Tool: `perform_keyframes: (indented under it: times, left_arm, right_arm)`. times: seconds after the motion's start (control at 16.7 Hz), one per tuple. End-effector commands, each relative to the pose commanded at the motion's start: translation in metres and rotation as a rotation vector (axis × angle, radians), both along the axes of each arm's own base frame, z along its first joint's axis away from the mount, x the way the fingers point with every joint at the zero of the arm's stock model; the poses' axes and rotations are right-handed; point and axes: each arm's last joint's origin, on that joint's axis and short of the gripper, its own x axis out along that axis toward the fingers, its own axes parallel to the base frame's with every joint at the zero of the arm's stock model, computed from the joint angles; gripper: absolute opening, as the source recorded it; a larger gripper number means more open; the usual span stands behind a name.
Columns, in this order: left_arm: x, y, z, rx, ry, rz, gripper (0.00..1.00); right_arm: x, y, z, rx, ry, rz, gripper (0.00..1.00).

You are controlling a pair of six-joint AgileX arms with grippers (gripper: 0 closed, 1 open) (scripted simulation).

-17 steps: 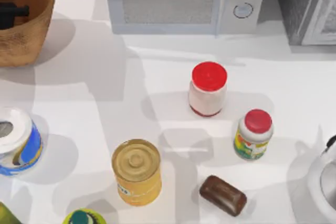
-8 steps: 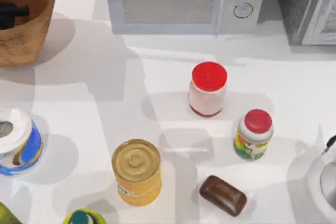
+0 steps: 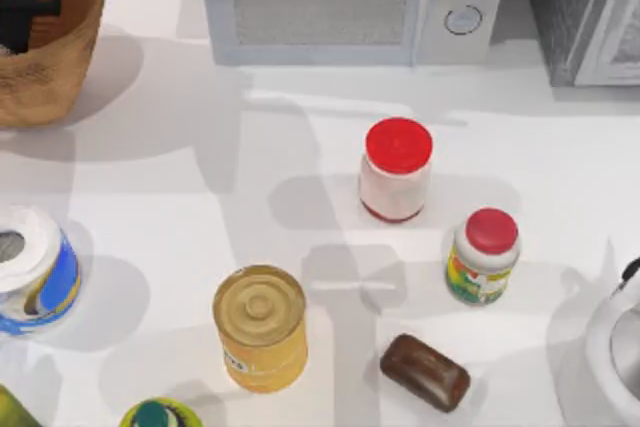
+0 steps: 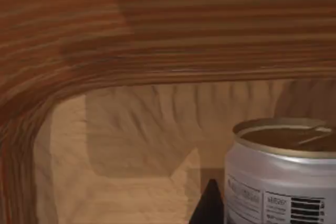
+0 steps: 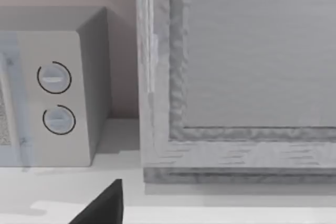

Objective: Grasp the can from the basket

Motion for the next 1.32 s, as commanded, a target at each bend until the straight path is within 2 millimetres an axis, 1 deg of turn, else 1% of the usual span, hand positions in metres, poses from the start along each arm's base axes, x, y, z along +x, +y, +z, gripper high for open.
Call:
perform_keyframes:
  times: [0.18,0.3,0.42,0.48,0.6,0.66,0.78,0.96,1.08,1.2,1.32]
  left_arm:
    - [-0.016,-0.013,0.036,0.011,-0.090,-0.018,0.00]
    - [-0.036,-0.020,0.066,0.015,-0.169,-0.022,0.00]
    - [-0.065,-0.027,0.096,0.019,-0.244,-0.020,0.00]
    - [-0.084,-0.029,0.109,0.022,-0.280,-0.016,0.00]
    - [-0.122,-0.033,0.128,0.028,-0.353,-0.002,0.00]
    - [-0.140,-0.034,0.134,0.031,-0.382,0.009,0.00]
    - [-0.171,-0.034,0.142,0.037,-0.438,0.040,0.00]
    - [-0.211,-0.032,0.150,0.048,-0.545,0.098,0.00]
    - [-0.243,-0.035,0.153,0.052,-0.622,0.120,0.00]
    - [-0.279,-0.041,0.146,0.052,-0.691,0.120,0.00]
    - [-0.315,-0.048,0.129,0.048,-0.767,0.110,0.00]
  right_arm:
    - [0.000,0.000,0.000,0.000,0.000,0.000,1.00]
    - [0.000,0.000,0.000,0.000,0.000,0.000,1.00]
    - [0.000,0.000,0.000,0.000,0.000,0.000,1.00]
    - [0.000,0.000,0.000,0.000,0.000,0.000,1.00]
    - [0.000,0.000,0.000,0.000,0.000,0.000,1.00]
    - [0.000,0.000,0.000,0.000,0.000,0.000,1.00]
    - [0.000,0.000,0.000,0.000,0.000,0.000,1.00]
    - [0.000,0.000,0.000,0.000,0.000,0.000,1.00]
    - [0.000,0.000,0.000,0.000,0.000,0.000,1.00]
    - [0.000,0.000,0.000,0.000,0.000,0.000,1.00]
    - [0.000,0.000,0.000,0.000,0.000,0.000,1.00]
